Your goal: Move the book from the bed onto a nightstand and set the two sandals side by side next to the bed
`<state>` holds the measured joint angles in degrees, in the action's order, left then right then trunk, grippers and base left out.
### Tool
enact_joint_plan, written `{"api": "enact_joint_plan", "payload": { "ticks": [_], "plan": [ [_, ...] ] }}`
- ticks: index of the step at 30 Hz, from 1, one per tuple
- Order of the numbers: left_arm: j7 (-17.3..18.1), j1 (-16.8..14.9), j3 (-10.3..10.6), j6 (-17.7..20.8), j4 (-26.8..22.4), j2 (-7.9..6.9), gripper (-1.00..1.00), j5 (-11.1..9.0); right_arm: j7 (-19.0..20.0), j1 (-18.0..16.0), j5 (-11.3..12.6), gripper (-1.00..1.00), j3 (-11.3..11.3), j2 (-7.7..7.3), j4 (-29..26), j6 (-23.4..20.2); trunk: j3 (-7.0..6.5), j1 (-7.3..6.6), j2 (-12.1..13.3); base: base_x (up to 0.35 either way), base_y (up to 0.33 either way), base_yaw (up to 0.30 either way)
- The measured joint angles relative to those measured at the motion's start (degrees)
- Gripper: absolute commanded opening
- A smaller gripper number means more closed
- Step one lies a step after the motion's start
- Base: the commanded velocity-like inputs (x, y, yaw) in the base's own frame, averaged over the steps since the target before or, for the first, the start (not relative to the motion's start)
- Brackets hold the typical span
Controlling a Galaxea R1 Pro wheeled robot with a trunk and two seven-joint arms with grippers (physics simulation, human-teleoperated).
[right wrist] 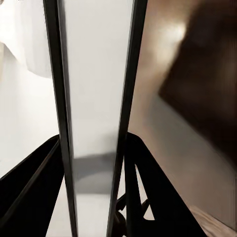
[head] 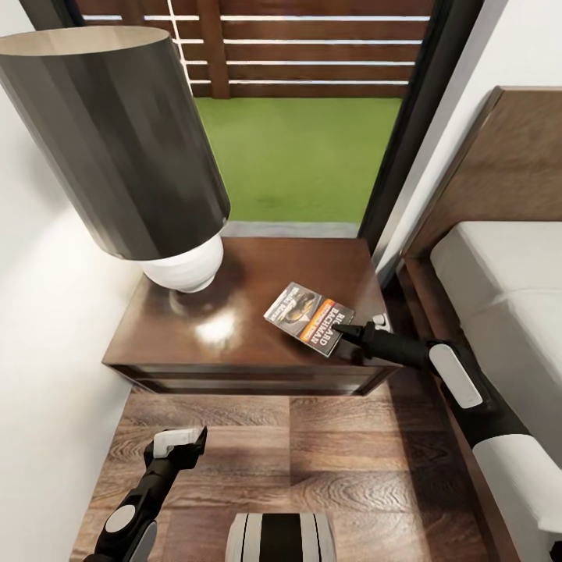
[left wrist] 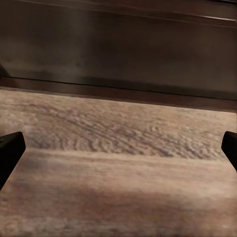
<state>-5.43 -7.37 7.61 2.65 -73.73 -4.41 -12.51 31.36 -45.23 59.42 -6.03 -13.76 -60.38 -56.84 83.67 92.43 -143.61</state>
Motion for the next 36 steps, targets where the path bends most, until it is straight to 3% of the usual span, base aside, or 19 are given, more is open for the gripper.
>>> {"api": "enact_joint_plan", "payload": {
  "ticks": [30,36],
  "plan": [
    [0.0,0.0,0.09,0.01,0.0,0.0,1.0,0.0,0.0,0.0,0.02,-1.0,-0.06,0.0,0.86,0.13,2.58,0.0,0.0,0.0,0.0,0.0],
    [0.0,0.02,0.07,0.01,-0.01,0.0,1.0,0.0,0.77,-0.05,1.46,-1.0,0.05,-0.01,0.65,0.05,3.11,-0.02,-0.01,0.0,0.0,0.0]
  ]
}}
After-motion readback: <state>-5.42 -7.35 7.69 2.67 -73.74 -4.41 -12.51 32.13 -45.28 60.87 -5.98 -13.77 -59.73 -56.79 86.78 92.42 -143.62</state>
